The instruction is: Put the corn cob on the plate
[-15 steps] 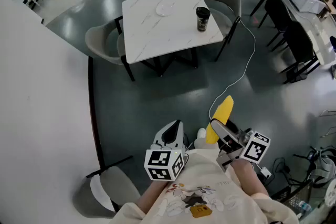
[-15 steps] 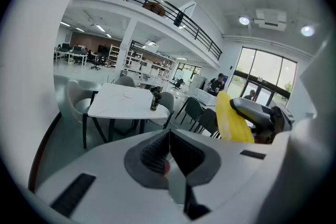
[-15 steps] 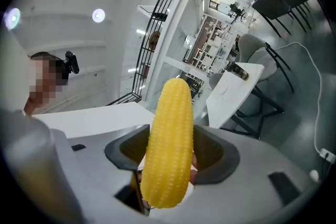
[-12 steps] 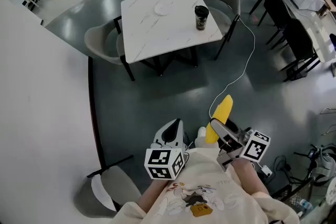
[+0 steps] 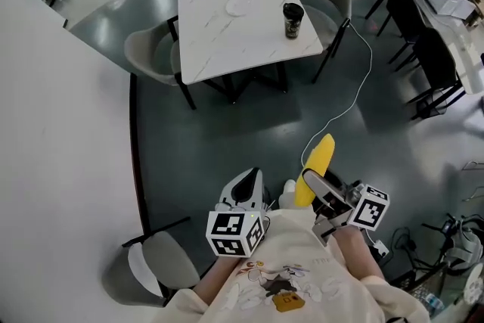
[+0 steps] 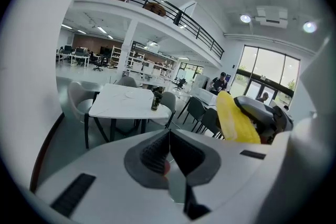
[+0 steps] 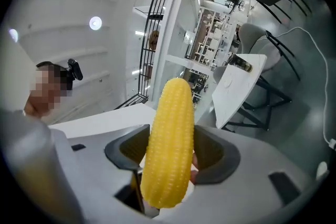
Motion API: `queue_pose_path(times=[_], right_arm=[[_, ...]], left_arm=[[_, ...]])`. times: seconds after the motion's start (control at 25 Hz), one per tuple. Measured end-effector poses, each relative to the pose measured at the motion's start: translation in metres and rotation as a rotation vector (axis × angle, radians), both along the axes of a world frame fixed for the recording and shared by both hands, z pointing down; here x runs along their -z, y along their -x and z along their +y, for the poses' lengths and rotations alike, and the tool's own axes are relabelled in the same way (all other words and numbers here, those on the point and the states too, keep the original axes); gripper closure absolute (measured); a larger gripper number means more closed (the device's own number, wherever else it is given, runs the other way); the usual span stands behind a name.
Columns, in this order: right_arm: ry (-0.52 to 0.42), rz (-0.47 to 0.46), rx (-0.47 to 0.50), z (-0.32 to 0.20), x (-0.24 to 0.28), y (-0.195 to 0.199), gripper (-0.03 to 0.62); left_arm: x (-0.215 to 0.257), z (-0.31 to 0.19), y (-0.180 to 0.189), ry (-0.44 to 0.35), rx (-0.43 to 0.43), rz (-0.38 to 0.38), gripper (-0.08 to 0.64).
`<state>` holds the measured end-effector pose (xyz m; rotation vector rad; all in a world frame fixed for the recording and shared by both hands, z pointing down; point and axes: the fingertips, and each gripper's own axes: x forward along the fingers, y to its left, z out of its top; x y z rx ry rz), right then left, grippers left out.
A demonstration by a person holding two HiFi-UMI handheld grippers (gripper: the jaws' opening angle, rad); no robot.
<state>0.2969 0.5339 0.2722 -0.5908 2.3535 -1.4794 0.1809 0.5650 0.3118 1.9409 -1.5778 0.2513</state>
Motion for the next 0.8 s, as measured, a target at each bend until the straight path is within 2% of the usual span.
queue_pose_path(times=[0.56,0.8], right_arm=[[-0.049,-0.022,0.036,-0.016,0.008,-0.044,0.333],[-0.016,-0.006,0.035,-0.023,0.001,-0.049,0.333]], left_arm=[[-0.011,-0.012,-0.048,0.011,0.026,-0.009,0.551],[-0.013,-0.020,-0.047,0.023,0.047,-0.005,0.551]])
